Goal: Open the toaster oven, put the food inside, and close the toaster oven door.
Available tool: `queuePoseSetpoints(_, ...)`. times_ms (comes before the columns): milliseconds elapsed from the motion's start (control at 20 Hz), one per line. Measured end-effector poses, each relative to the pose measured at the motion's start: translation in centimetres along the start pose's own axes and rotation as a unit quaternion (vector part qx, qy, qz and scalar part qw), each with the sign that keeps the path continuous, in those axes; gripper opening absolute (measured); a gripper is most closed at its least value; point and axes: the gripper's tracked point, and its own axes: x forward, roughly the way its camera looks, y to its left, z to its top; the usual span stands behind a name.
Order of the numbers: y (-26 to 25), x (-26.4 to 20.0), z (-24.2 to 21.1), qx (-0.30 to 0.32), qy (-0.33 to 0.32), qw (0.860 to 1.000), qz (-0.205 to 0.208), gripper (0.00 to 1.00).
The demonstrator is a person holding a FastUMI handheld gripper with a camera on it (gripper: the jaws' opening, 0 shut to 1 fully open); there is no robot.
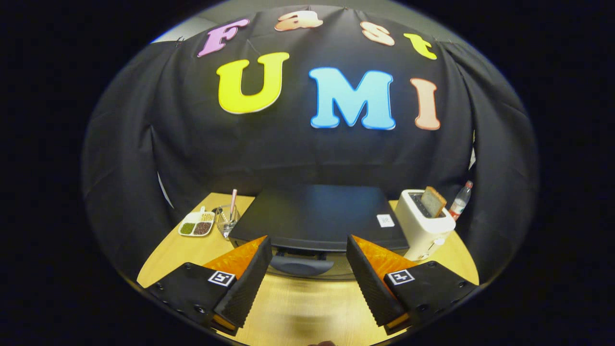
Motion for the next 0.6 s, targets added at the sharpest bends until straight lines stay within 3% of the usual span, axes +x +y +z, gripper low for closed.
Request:
queuePoseSetpoints(250,-5.0,-6.8,6.6,-0.008,-0.095,0.995,-0.037,0.98)
queuePoseSetpoints(600,-13.6,-13.5,6.1,0.039,-0.127,0.988,-0.082,0.98)
